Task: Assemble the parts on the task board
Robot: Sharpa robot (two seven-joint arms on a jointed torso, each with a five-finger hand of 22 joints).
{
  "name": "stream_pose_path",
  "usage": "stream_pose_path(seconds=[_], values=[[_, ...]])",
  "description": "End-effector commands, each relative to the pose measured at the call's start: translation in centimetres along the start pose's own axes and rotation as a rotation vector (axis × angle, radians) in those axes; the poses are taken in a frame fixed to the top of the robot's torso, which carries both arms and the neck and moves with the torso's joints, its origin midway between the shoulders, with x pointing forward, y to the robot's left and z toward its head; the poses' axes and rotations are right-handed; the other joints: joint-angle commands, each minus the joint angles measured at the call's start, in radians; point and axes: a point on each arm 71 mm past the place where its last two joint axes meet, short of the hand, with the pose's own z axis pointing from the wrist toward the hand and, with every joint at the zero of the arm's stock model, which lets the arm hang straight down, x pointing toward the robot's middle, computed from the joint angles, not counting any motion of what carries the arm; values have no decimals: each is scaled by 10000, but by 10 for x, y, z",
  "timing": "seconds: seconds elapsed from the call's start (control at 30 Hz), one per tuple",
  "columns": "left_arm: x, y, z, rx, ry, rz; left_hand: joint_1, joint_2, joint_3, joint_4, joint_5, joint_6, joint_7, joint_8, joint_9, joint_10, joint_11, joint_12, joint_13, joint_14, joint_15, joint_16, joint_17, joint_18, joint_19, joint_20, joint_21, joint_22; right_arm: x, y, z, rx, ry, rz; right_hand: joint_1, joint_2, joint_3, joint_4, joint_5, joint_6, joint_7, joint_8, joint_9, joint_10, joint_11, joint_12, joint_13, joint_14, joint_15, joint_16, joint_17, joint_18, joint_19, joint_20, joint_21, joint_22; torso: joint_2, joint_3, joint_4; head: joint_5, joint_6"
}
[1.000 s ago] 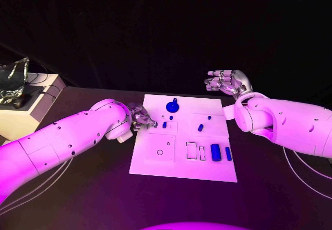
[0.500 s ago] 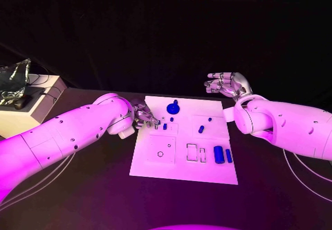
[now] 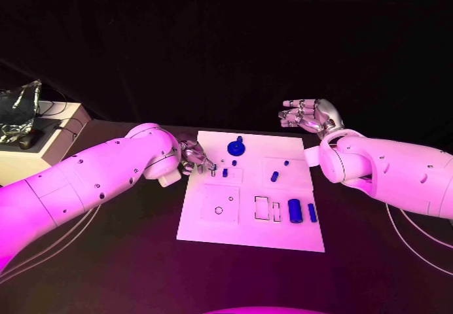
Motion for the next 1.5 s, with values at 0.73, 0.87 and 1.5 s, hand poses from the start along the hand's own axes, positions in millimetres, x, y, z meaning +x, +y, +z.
stream_pose_path(seconds=[0.73,0.87,1.5], values=[[-16,-13,18,-1286,3146,957,-1799,1235,1579,-2524,78,204,-182,-745,1874,211,-278,369,141,52,-11,191,252,-118,-72,-56,112,673,10,2,2,-94,262,115,-60,-13,40,-41,37,57,118,-21,-2,-31,-41,-15,-14,-47,-38,-15,-13,-46,-75,3,-7,0,16,5,-28,5,55],[-17,-17,19,-1317,2961,945,-2068,1322,1719,-2659,74,232,-222,-799,2277,286,-309,473,58,142,-34,311,433,-129,-22,-66,171,678,11,3,3,-99,278,121,-56,-11,59,-57,38,49,117,-22,-3,-29,-42,-16,-14,-46,-39,-15,-12,-47,-77,4,-7,0,0,10,-27,-1,43],[-10,-39,20,-665,1066,2636,-1200,599,946,-1922,1159,766,-402,-1228,2787,806,-458,480,-268,471,-109,640,1313,-288,299,-156,641,786,12,3,3,-118,311,135,-54,-20,76,-81,35,57,117,-21,-2,-27,-41,-16,-15,-47,-41,-15,-12,-47,-79,2,-7,0,-8,5,-19,9,54]])
